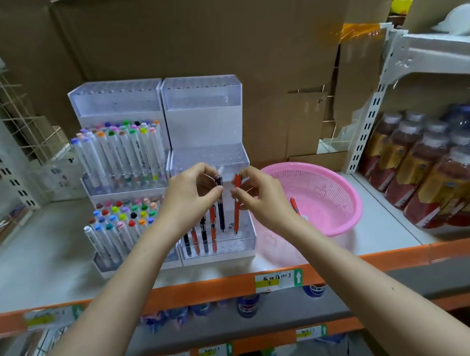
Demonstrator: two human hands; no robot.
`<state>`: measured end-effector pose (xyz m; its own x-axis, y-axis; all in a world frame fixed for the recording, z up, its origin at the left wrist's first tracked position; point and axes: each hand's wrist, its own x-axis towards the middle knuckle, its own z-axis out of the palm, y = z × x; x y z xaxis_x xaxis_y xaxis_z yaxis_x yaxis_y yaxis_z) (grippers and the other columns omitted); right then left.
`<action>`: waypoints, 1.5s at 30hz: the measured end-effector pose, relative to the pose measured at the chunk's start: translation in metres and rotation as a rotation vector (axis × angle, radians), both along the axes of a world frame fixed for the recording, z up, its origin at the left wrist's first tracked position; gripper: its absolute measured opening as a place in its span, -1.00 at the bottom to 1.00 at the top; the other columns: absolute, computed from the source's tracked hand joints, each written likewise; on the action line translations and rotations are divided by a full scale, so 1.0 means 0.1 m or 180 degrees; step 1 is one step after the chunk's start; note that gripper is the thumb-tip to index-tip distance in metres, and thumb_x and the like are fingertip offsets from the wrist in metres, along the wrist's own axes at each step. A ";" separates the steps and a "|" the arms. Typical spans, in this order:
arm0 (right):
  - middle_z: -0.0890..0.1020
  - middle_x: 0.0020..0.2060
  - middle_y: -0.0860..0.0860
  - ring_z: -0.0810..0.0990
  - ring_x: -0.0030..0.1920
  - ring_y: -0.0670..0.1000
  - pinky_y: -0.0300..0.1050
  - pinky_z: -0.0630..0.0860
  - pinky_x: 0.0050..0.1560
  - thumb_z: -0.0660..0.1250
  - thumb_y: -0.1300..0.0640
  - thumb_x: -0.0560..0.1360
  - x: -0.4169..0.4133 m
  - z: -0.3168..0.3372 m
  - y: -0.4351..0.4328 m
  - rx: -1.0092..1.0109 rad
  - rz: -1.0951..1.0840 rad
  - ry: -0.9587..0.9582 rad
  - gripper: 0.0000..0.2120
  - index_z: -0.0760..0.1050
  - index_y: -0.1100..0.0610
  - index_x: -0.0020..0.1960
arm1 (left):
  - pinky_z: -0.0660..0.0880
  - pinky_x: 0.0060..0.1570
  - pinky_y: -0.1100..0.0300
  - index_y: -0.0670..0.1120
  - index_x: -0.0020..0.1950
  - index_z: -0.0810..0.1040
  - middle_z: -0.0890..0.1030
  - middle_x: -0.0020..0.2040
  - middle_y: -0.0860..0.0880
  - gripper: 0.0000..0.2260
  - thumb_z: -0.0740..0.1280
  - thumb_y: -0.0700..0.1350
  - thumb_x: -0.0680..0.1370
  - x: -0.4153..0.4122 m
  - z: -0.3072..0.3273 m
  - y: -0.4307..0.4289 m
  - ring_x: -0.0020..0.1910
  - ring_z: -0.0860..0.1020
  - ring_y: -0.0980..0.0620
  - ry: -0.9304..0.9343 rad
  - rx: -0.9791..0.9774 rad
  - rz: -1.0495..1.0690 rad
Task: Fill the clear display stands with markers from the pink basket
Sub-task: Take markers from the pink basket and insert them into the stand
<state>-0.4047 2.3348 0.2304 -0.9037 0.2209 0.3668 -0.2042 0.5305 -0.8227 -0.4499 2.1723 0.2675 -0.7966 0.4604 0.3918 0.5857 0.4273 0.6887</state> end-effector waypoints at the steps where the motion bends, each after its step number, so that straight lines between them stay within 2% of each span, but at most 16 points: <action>1: 0.64 -0.19 0.10 0.66 -0.19 0.06 0.09 0.64 -0.16 0.37 0.20 0.53 0.00 -0.01 -0.01 0.0041 -0.0018 0.0037 -0.92 0.49 0.17 -0.01 | 0.48 -0.19 0.47 -0.09 -0.01 0.56 0.63 -0.19 0.07 -0.89 0.42 -0.18 0.49 0.00 -0.01 0.00 -0.21 0.59 0.24 0.0003 -0.0002 -0.0035; 5: 0.65 -0.19 0.08 0.66 -0.18 0.05 0.08 0.64 -0.15 0.36 0.20 0.53 0.01 -0.03 -0.03 0.0111 -0.0044 0.0082 -0.91 0.49 0.19 0.00 | 0.49 -0.16 0.43 -0.07 -0.01 0.55 0.62 -0.19 0.08 -0.89 0.41 -0.19 0.49 -0.01 -0.06 -0.02 -0.21 0.59 0.25 -0.0008 0.0006 -0.0143; 18: 0.66 -0.19 0.07 0.65 -0.16 0.02 0.00 0.63 -0.13 0.37 0.16 0.53 0.01 -0.07 -0.05 0.0122 -0.0132 0.0137 -0.91 0.48 0.14 0.00 | 0.57 0.04 0.15 -0.04 -0.05 0.56 0.66 -0.14 0.04 -0.88 0.44 -0.18 0.46 -0.11 -0.15 -0.06 -0.12 0.63 0.16 -0.0307 -0.0089 -0.0363; 24: 0.66 -0.21 0.07 0.66 -0.19 0.01 0.05 0.62 -0.12 0.38 0.15 0.53 0.01 -0.08 -0.04 0.0242 -0.0122 0.0119 -0.91 0.46 0.10 -0.05 | 0.57 0.04 0.18 -0.03 -0.05 0.55 0.65 -0.13 0.05 -0.88 0.43 -0.17 0.47 -0.11 -0.14 -0.06 -0.11 0.62 0.17 -0.0315 -0.0109 -0.0409; 30: 0.66 -0.19 0.07 0.65 -0.13 0.06 0.15 0.62 -0.08 0.36 0.14 0.54 -0.01 -0.10 -0.02 0.0176 -0.0033 0.0091 -0.92 0.45 0.05 -0.05 | 0.57 -0.02 0.16 -0.01 -0.12 0.51 0.63 -0.18 0.00 -0.86 0.44 -0.19 0.46 -0.11 -0.16 -0.07 -0.15 0.62 0.08 -0.0367 -0.0171 -0.0398; 34: 0.65 -0.21 0.06 0.65 -0.16 0.05 0.13 0.62 -0.10 0.37 0.14 0.54 -0.01 -0.11 -0.03 0.0219 -0.0046 0.0091 -0.91 0.45 0.09 -0.05 | 0.57 -0.05 0.21 -0.05 -0.09 0.52 0.64 -0.17 -0.02 -0.87 0.43 -0.20 0.46 -0.10 -0.17 -0.06 -0.14 0.62 0.09 -0.0307 -0.0256 -0.0412; 40: 0.64 -0.24 0.03 0.65 -0.18 0.05 0.15 0.62 -0.11 0.37 0.17 0.52 0.00 -0.13 -0.04 0.0233 -0.0062 0.0084 -0.91 0.46 0.12 -0.04 | 0.49 -0.13 0.36 0.01 -0.13 0.47 0.63 -0.15 0.00 -0.83 0.42 -0.20 0.47 -0.07 -0.15 -0.05 -0.13 0.60 0.13 -0.0163 -0.0643 -0.0511; 45: 0.64 -0.25 0.05 0.66 -0.18 0.05 0.16 0.62 -0.13 0.38 0.17 0.52 0.00 -0.15 -0.03 0.0182 -0.0063 0.0090 -0.91 0.47 0.14 -0.05 | 0.52 -0.11 0.23 -0.01 -0.09 0.48 0.63 -0.13 0.01 -0.87 0.42 -0.15 0.48 -0.07 -0.19 -0.05 -0.11 0.59 0.10 0.0023 -0.1032 -0.0500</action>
<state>-0.4048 2.3315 0.2154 -0.8885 0.2166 0.4047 -0.2159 0.5808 -0.7849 -0.4568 2.1669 0.2488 -0.7039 0.6783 0.2109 0.6661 0.5271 0.5277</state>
